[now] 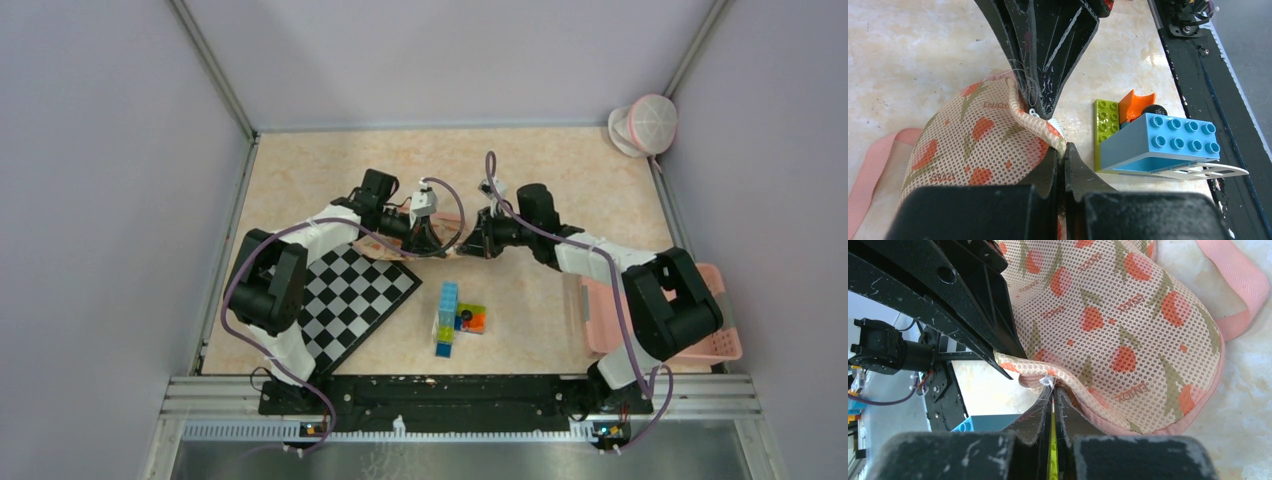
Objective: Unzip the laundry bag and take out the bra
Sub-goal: Unzip the laundry bag at the center of the board.
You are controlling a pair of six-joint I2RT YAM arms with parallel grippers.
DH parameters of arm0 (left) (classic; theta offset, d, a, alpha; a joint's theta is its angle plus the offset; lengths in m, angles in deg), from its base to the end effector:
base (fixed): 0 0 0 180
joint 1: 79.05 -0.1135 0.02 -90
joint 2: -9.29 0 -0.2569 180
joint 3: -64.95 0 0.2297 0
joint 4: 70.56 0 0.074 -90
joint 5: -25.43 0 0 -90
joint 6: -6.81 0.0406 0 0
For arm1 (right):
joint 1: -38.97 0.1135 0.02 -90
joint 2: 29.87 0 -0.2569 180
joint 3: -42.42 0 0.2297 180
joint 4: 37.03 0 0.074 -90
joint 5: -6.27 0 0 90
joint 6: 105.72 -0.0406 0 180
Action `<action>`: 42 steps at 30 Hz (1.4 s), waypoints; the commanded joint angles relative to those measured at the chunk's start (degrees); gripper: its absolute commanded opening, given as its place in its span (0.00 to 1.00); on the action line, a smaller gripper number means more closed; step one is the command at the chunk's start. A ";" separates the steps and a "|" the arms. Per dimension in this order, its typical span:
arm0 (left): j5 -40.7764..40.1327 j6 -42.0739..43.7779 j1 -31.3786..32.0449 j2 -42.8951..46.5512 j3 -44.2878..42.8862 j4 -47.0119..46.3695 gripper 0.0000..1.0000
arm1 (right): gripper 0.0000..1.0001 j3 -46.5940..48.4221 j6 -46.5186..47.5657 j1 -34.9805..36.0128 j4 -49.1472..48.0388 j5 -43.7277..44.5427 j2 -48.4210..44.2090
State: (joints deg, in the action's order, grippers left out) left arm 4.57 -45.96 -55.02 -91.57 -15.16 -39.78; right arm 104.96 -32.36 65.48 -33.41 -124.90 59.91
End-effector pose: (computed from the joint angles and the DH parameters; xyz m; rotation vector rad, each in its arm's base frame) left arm 0.2935 -0.1724 0.2152 1.4560 1.4999 -1.3097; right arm 0.2682 0.1636 0.2116 -0.6393 2.0958 1.1956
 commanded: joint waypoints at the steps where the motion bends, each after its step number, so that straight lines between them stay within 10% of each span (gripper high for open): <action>1: 3.18 -0.19 0.14 1.91 -1.24 -0.67 0.00 | 0.00 -0.78 1.99 -0.05 -0.37 3.70 -2.48; 22: 0.69 -5.31 0.02 3.78 1.69 -7.99 0.00 | 0.00 -3.66 -0.03 0.38 -5.68 3.69 -4.52; 30: 3.29 -5.01 0.07 4.53 1.93 -7.23 0.00 | 0.30 -3.37 -1.14 0.39 -7.43 3.44 -3.02; 38: 3.54 -4.13 0.38 4.37 1.56 -6.26 0.00 | 0.25 -3.28 -3.93 0.75 -10.95 0.54 -2.30; 42: 3.26 -3.89 0.34 4.39 1.42 -6.09 0.00 | 0.06 -3.62 -3.70 0.98 -10.64 0.32 -2.51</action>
State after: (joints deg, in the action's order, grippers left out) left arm 3.83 -50.46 -55.11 -90.19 -13.28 -45.72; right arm 101.04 -35.90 65.63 -40.34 -123.06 57.29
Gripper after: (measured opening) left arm 0.018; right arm 0.138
